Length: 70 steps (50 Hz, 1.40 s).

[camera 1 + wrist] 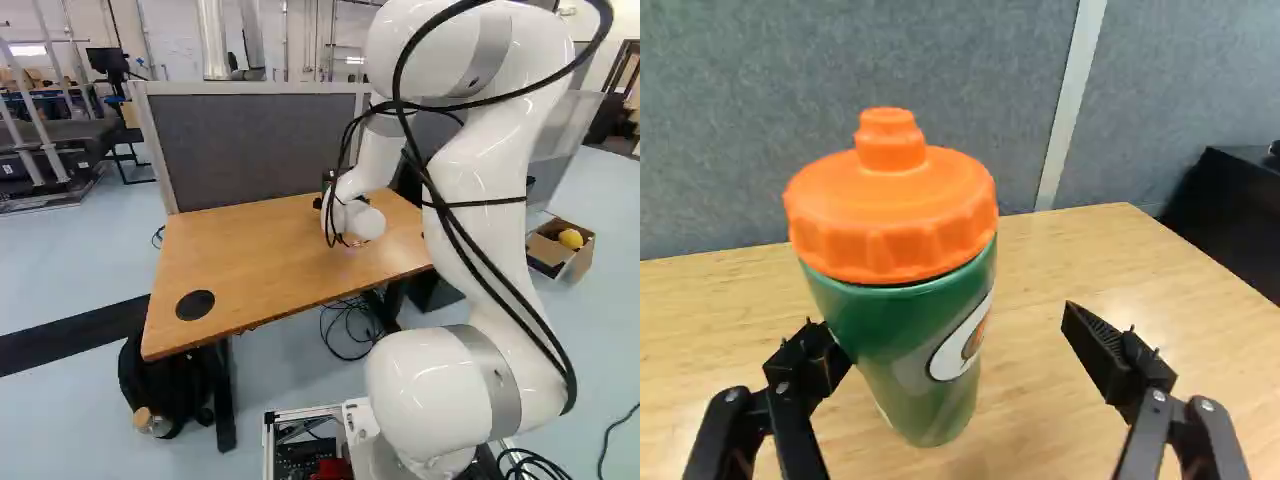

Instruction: Pick up the green bottle from the table

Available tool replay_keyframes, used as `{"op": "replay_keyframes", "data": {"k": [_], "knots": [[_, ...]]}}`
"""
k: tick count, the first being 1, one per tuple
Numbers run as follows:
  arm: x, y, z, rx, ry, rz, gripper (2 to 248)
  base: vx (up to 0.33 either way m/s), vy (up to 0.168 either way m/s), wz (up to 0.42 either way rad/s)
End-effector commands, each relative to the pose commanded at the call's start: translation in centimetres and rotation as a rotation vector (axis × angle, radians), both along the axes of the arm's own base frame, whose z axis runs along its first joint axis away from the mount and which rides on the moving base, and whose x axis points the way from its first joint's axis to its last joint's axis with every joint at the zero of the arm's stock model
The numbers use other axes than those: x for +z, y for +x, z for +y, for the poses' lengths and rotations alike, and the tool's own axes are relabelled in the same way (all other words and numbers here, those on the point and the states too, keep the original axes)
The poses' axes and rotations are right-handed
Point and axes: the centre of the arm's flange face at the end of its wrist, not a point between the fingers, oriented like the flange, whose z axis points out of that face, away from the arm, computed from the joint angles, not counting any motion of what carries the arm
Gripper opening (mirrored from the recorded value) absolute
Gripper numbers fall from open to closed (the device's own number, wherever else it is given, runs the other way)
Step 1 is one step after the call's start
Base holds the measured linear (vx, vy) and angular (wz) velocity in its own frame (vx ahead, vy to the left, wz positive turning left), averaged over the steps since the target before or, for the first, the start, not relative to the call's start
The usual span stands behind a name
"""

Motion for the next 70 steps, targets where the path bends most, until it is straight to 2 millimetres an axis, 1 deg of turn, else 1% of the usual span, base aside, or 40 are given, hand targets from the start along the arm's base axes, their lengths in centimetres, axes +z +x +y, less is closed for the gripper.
{"op": "replay_keyframes", "data": {"k": [8,16,17,21,22,26,27,31,32,37,38,55,63,70], "knots": [[-0.7,0.8,0.0,0.0,0.0,0.004,247,0.0,0.0,0.0],[-0.8,1.2,0.0,0.0,0.0,0.003,247,0.0,0.0,0.0],[-0.8,1.2,0.0,0.0,0.0,0.003,242,0.0,0.0,0.0],[-0.8,1.3,0.0,0.0,0.0,0.003,242,0.0,0.0,0.0],[-0.9,1.3,0.0,0.0,0.0,0.003,206,0.0,0.0,0.0],[-0.9,1.3,0.0,0.0,0.0,0.003,206,0.0,0.0,0.0],[-0.9,1.3,0.0,0.0,0.0,0.003,168,0.0,0.0,0.0],[-0.9,1.3,0.0,0.0,0.0,0.003,168,0.0,0.0,0.0],[-0.9,1.3,0.0,0.0,0.0,0.003,129,0.0,0.0,0.0],[-0.9,1.3,0.0,0.0,0.0,0.003,129,0.0,0.0,0.0],[-0.9,1.3,0.0,0.0,0.0,0.003,111,0.0,0.0,0.0],[-0.8,1.3,0.0,0.0,0.0,0.002,111,0.0,0.0,0.0],[-0.1,1.0,0.0,0.0,0.0,-0.008,111,0.0,0.0,0.0],[0.8,0.3,0.0,0.0,0.0,-0.017,111,0.0,0.0,0.0]]}}
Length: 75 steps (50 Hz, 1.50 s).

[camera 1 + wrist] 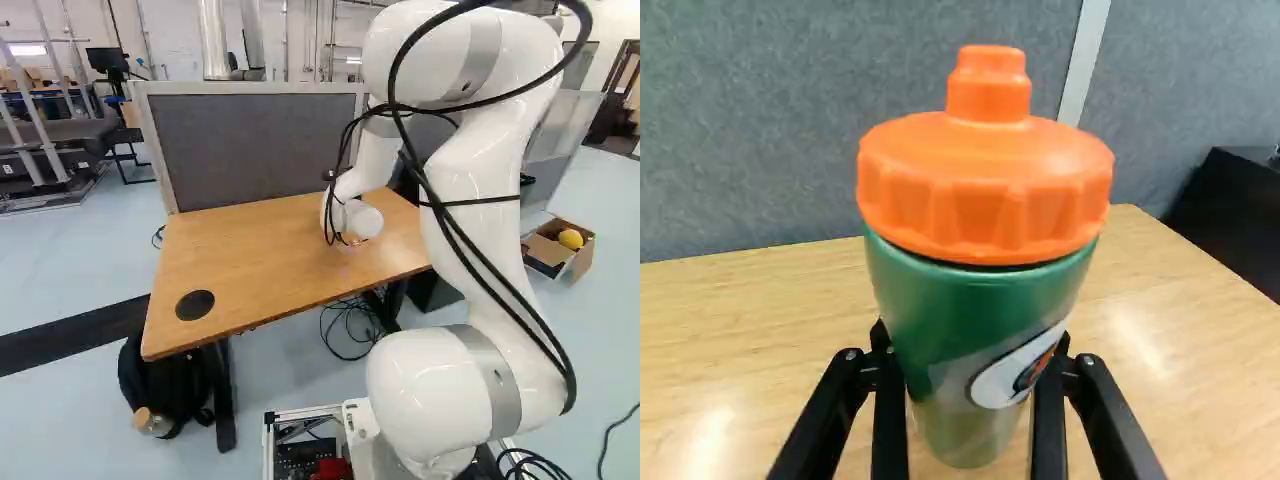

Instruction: Pick up the green bottle from the table

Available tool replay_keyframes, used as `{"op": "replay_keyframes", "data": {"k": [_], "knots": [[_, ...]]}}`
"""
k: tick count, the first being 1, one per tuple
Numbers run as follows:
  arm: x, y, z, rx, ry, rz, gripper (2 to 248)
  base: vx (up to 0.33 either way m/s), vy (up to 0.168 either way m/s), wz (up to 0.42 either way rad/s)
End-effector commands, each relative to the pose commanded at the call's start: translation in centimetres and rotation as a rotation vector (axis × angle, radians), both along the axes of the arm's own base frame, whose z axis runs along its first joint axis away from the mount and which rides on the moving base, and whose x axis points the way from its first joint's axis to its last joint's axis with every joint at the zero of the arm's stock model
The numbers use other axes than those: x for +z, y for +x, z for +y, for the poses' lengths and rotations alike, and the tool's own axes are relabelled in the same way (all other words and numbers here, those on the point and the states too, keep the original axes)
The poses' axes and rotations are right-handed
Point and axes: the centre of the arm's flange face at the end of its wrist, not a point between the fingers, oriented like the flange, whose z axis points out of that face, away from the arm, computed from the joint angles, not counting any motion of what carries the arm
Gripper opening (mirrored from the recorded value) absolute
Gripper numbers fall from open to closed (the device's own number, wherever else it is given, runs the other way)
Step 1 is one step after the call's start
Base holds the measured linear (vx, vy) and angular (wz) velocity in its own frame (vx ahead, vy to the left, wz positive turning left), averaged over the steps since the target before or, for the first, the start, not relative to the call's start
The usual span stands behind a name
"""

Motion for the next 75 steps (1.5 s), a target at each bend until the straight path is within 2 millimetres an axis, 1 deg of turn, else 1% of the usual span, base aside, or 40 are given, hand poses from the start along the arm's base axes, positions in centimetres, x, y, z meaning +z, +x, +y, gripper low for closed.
{"op": "replay_keyframes", "data": {"k": [11,42,75], "knots": [[1.5,-2.0,0.1,0.003,0.0,-0.01,111,0.0,0.0,0.0],[5.2,-8.7,0.9,0.021,0.0,-0.034,111,0.0,0.0,0.0],[7.6,-16.2,1.6,0.045,0.0,-0.002,111,0.0,0.0,0.0]]}}
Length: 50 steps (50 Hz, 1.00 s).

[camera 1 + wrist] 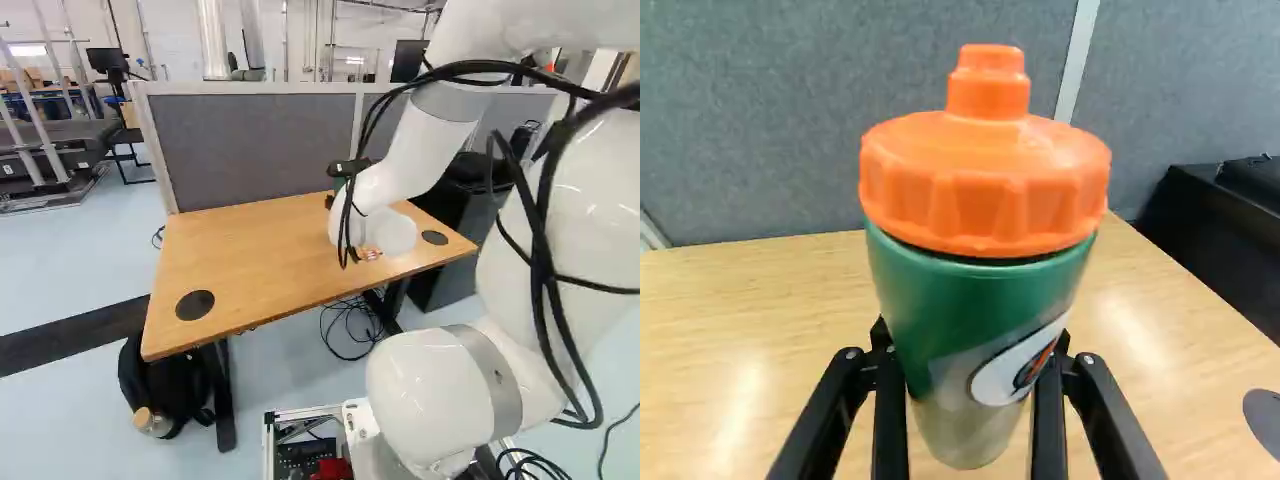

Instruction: Pick up the green bottle from the table

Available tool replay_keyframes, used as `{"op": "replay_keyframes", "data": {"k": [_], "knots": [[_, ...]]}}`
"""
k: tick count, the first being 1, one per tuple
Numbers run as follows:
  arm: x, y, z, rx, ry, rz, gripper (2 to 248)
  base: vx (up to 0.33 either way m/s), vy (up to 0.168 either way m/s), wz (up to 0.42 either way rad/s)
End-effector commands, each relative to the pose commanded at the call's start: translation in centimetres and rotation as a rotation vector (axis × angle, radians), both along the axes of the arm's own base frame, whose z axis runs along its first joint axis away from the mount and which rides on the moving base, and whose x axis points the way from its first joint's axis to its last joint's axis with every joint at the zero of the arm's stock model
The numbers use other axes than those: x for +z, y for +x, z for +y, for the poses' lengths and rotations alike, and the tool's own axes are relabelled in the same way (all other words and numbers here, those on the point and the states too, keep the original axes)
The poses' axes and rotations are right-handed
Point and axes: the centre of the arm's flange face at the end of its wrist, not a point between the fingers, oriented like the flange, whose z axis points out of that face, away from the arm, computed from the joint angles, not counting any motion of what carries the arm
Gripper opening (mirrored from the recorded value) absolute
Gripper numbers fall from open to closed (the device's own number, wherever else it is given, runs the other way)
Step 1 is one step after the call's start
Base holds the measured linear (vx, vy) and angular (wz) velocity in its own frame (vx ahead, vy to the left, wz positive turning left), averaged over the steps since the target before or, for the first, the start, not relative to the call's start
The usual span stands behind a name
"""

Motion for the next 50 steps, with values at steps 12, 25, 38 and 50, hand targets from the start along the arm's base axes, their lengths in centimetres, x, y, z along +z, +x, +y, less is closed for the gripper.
{"op": "replay_keyframes", "data": {"k": [12,25,38,50], "knots": [[0.7,-2.8,0.2,0.009,0.001,-0.011,111,0.0,0.0,0.0],[1.4,-3.8,0.2,0.012,0.002,-0.038,111,0.0,0.0,0.0],[1.1,-4.3,-0.1,0.004,0.001,-0.03,111,0.0,0.0,0.0],[0.3,-5.4,-0.6,-0.012,0.0,-0.012,111,0.0,0.0,0.0]]}}
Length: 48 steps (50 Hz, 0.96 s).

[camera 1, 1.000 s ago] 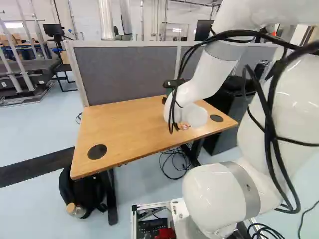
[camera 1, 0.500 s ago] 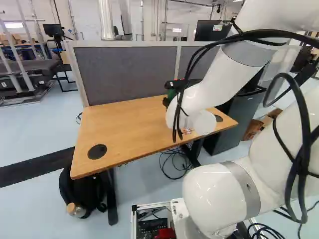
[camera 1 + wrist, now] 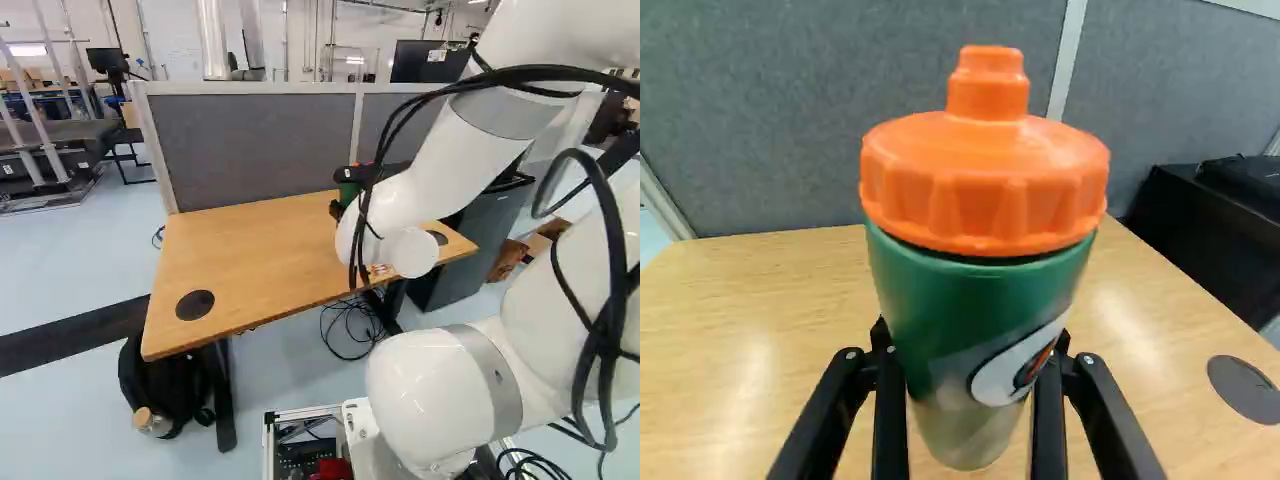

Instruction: Pick up the green bottle from the table

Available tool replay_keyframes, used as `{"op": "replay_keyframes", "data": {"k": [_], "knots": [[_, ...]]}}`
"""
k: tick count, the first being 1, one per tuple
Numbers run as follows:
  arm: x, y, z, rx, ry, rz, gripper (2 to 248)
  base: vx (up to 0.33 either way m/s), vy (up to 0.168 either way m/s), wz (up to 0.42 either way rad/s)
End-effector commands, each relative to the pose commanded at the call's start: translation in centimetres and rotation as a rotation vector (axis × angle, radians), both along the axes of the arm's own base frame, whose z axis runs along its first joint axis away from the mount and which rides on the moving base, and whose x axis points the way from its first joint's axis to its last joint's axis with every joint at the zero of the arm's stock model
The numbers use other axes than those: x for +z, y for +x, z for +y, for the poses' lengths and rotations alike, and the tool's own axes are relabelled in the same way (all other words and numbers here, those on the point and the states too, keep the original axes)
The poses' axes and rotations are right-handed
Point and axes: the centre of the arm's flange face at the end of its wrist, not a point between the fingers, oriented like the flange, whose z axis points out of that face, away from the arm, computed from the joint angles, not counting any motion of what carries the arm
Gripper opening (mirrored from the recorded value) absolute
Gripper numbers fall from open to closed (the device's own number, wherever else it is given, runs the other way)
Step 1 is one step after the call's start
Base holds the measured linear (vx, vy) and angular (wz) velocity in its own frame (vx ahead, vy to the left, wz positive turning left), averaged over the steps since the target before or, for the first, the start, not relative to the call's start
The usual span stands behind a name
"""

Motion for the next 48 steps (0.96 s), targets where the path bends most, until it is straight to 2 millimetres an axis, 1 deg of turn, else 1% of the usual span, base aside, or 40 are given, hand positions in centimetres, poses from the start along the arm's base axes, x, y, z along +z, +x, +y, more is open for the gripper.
{"op": "replay_keyframes", "data": {"k": [13,22,48], "knots": [[-1.0,-1.4,-0.6,-0.021,-0.001,0.024,111,0.0,0.0,0.0],[-1.4,-2.0,-0.9,-0.029,-0.001,0.033,111,0.0,0.0,0.0],[-1.6,-2.3,-1.0,-0.033,-0.001,0.038,111,0.0,0.0,0.0]]}}
